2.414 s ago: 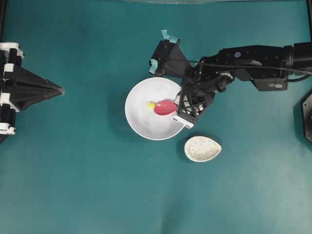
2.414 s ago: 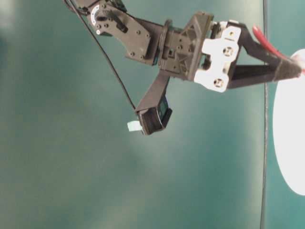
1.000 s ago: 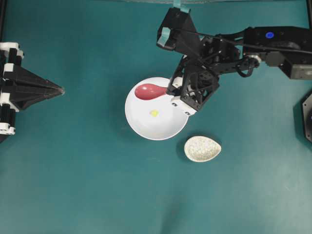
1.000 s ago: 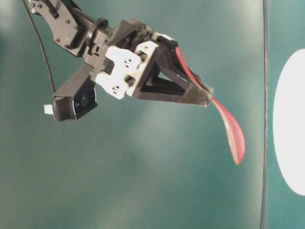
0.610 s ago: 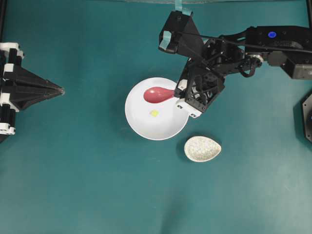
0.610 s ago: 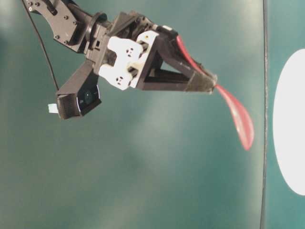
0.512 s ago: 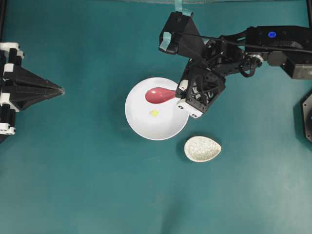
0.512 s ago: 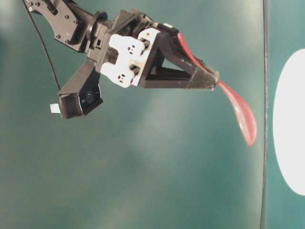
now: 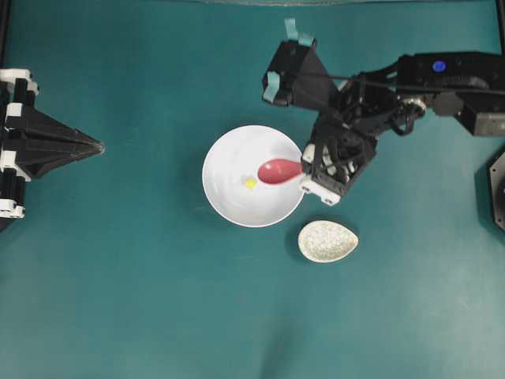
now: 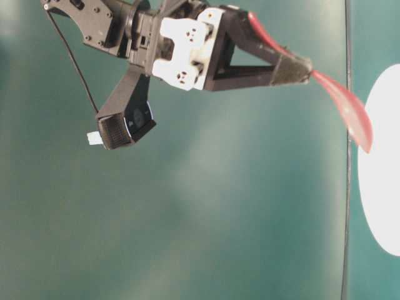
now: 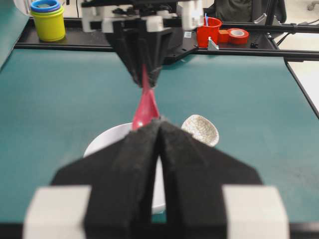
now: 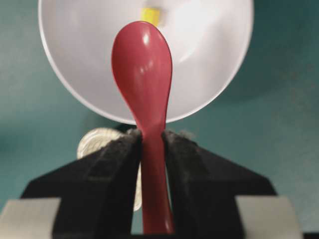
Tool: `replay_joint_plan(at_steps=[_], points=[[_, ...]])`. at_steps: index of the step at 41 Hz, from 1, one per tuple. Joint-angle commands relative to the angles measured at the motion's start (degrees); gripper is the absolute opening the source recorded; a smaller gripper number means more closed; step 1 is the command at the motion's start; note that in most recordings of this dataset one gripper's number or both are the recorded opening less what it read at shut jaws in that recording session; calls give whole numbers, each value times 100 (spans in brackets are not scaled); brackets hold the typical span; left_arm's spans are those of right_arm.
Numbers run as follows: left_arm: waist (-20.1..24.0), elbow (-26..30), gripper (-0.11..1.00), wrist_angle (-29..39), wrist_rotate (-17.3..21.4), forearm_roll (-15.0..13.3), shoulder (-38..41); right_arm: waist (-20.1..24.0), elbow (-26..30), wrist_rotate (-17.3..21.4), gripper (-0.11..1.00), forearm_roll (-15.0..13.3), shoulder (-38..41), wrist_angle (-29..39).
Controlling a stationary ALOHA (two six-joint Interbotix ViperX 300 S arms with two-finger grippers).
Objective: Scoop the yellow hexagonal prism block from the bowl with a spoon using the right arm.
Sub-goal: 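Carry the empty spoon out of the bowl toward the spoon rest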
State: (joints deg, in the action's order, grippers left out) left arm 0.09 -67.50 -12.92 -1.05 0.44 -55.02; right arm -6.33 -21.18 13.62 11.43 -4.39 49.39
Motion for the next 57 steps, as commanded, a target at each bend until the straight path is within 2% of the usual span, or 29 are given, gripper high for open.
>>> replay_joint_plan(at_steps=[1, 8, 19, 25, 41, 57], points=[[0, 123, -1, -35, -9, 18, 53, 193, -9, -18, 23, 88, -220, 26], [0, 123, -1, -35, -9, 9, 53, 501, -343, 26, 23, 290, -483, -18], [0, 123, -1, -53, -9, 18, 53, 940, -1204, 765, 23, 255, -1160, -615], [0, 114, -1, -44, -9, 18, 62, 1107, -1731, 1028, 23, 255, -1415, -976], [-9, 114, -1, -26, -114, 18, 53, 1187, -2628, 1046, 23, 167, -1345, -2101], [-9, 114, -1, -18, -123, 9, 62, 1336, -2751, 1020, 23, 158, -1257, -2443]])
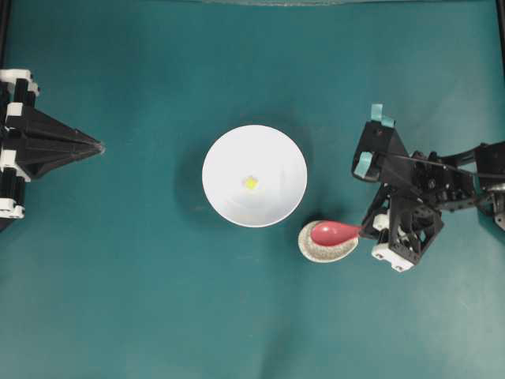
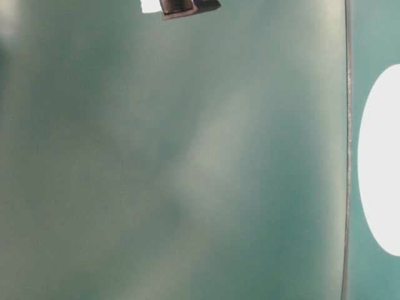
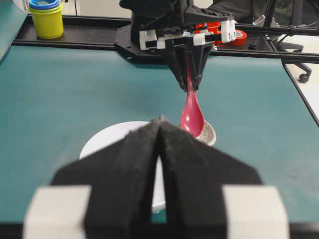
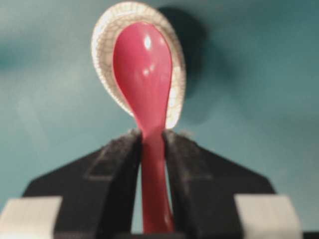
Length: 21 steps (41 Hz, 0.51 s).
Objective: Scoop the yellow hexagonal prism block from the bowl with a spoon using the right arm.
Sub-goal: 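Carry the empty spoon out of the bowl toward the spoon rest, then lower the spoon into the spoon rest with the right gripper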
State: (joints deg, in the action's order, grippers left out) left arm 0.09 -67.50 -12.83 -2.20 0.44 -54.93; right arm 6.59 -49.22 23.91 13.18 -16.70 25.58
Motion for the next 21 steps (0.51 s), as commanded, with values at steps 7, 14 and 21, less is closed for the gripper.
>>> replay_joint_plan(at_steps=[7, 14, 21], points=[[0, 123, -1, -26, -9, 18, 44, 79, 53, -26, 23, -18, -26, -62], [0, 114, -1, -26, -9, 9, 44, 88, 53, -26, 22, -18, -26, -62], [0, 123, -1, -26, -9, 9, 53, 79, 53, -70, 27, -88, -35, -62]])
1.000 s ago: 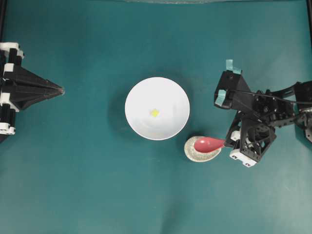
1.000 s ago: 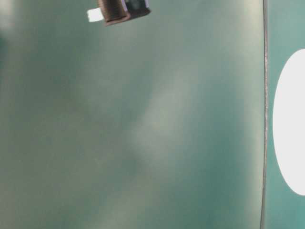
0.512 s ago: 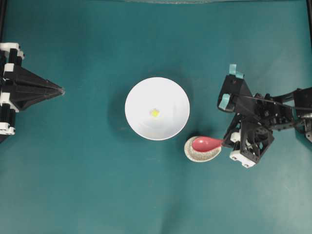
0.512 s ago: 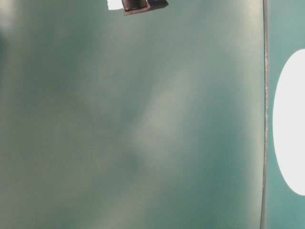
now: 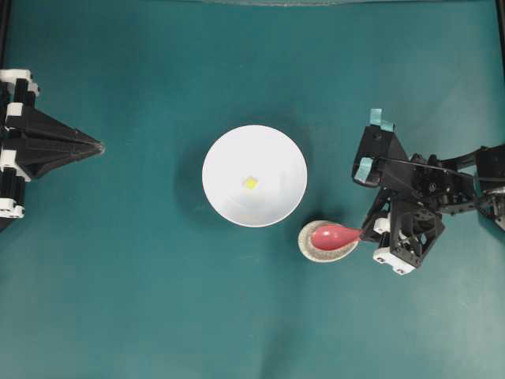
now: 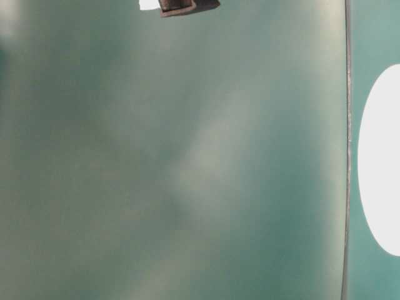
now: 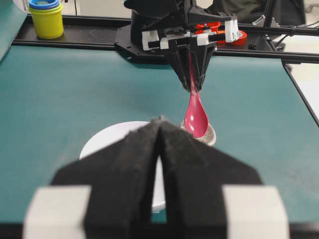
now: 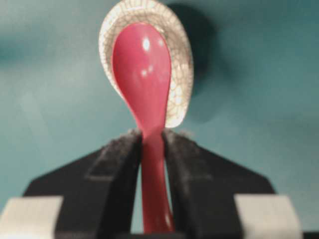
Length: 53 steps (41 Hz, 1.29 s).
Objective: Scoop the yellow hexagonal prism block from the bowl with a spoon using the right arm.
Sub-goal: 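Lower the spoon into the spoon rest with the right gripper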
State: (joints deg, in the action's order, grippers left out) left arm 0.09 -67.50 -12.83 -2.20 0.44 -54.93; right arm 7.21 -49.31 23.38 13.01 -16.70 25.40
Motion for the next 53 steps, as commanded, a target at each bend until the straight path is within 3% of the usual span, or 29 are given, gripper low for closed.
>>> replay_joint_plan(at_steps=[1, 5, 11, 23, 31, 40, 44, 53], points=[[-9, 114, -1, -26, -18, 18, 53, 18, 62, -18, 31, -97, -44, -44], [0, 114, -1, -26, -18, 9, 44, 18, 44, -18, 45, -334, -62, -53], [0, 123, -1, -18, -18, 9, 44, 18, -18, -18, 55, -650, -132, -149], [0, 123, -1, -26, -18, 9, 53, 26, -202, -18, 56, -1187, -387, -729], [-9, 123, -1, -53, -26, 9, 44, 18, -422, -18, 56, -1740, -633, -1688], [0, 123, -1, -53, -123, 18, 44, 18, -791, -18, 56, -2479, -694, -3366], [0, 123, -1, -62, -141, 9, 44, -9, -1028, -26, 56, -2619, -694, -3990], [0, 114, -1, -62, -141, 18, 44, -105, -1608, -26, 55, -2619, -598, -5159]])
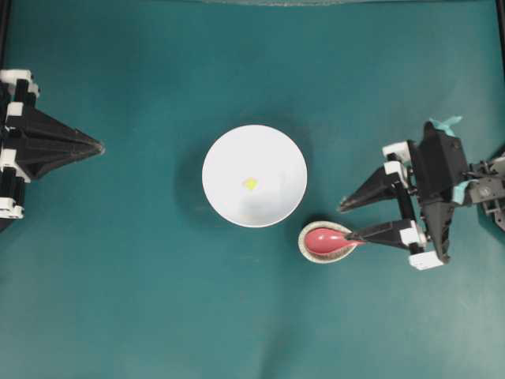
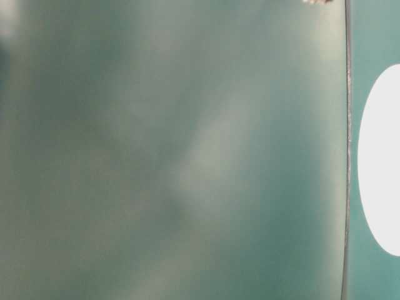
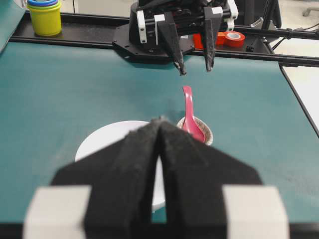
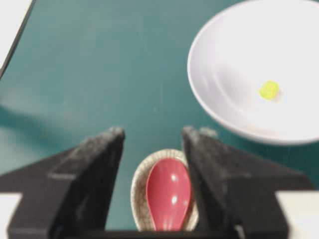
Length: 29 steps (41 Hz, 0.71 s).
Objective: Scoop the yellow hexagonal prism block from the bowl with a spoon using the right arm.
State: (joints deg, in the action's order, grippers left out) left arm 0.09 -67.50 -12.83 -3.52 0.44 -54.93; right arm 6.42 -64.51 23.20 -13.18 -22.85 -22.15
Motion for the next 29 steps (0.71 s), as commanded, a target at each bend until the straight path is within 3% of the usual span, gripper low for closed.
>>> replay_joint_plan(at_steps=[1, 12, 17, 29], points=[[0, 114, -1, -62, -9, 9, 44, -26, -132, -9, 55, 9, 35, -501], [0, 114, -1, -62, -9, 18, 44, -35, -633, -123, 55, 264, 510, -1705], [0, 114, -1, -62, -9, 18, 53, -26, -879, -404, 54, 677, 896, -2435], [0, 114, -1, -44, -9, 18, 44, 167, -1195, -782, 53, 1222, 1705, -3946]])
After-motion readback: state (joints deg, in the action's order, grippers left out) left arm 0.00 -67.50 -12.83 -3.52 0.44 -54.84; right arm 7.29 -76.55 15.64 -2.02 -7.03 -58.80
